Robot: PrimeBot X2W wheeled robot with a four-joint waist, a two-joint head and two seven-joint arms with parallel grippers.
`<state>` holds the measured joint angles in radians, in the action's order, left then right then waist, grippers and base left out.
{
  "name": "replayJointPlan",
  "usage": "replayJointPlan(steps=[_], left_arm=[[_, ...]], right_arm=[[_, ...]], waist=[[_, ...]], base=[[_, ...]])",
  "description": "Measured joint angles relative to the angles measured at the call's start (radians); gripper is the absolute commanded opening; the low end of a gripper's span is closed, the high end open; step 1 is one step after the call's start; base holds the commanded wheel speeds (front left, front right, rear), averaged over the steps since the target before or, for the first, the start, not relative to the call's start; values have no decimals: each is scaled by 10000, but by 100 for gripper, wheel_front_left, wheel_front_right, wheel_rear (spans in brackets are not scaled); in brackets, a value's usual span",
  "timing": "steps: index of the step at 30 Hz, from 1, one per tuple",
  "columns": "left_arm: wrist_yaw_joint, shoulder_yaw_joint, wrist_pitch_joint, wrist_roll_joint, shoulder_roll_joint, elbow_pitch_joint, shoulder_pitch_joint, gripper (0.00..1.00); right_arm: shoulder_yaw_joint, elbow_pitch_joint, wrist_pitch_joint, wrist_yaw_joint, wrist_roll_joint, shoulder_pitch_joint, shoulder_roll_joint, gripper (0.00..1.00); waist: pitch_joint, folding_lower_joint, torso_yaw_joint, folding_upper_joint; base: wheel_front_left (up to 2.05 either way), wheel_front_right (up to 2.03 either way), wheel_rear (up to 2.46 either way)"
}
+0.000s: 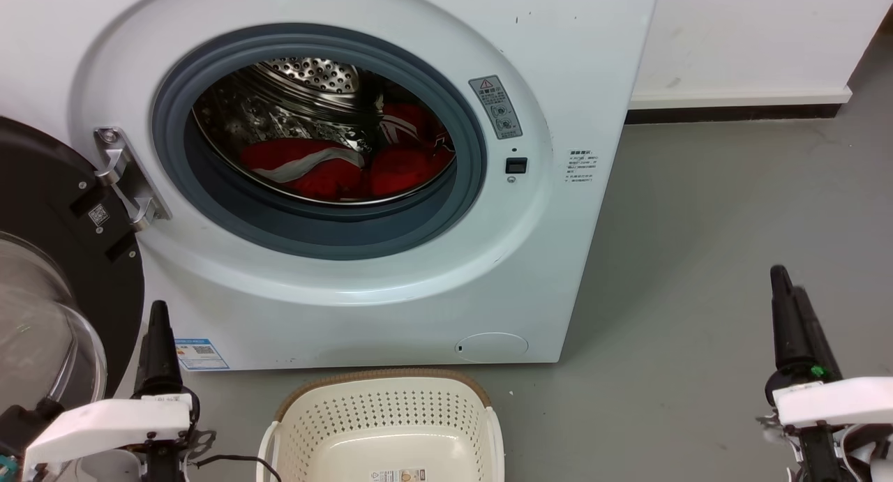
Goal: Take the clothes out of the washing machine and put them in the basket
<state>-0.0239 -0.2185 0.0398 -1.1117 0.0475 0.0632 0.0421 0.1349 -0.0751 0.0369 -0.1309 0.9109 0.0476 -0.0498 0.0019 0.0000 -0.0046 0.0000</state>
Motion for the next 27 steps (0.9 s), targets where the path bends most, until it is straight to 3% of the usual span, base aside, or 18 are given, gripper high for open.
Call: replayJointPlan(steps=[6, 19, 27], left_arm=[[-535, 539, 194, 1515, 2, -880, -203, 100], [-802, 1967, 616, 4454, 54, -1914, -588, 100], [-1900, 3074, 844, 5753, 683, -1921, -645, 100]], right_arm=[[-341, 851, 221, 0, -1703, -11, 0, 100], [-920, 1494, 612, 0, -4405, -143, -2, 100], [-978, 1588, 872, 0, -5869, -320, -4, 100]], waist=[[12, 0, -9, 0], [-12, 0, -87, 0], [-27, -1, -116, 0]], base=[[0, 0, 0], [0, 0, 0], [0, 0, 0]])
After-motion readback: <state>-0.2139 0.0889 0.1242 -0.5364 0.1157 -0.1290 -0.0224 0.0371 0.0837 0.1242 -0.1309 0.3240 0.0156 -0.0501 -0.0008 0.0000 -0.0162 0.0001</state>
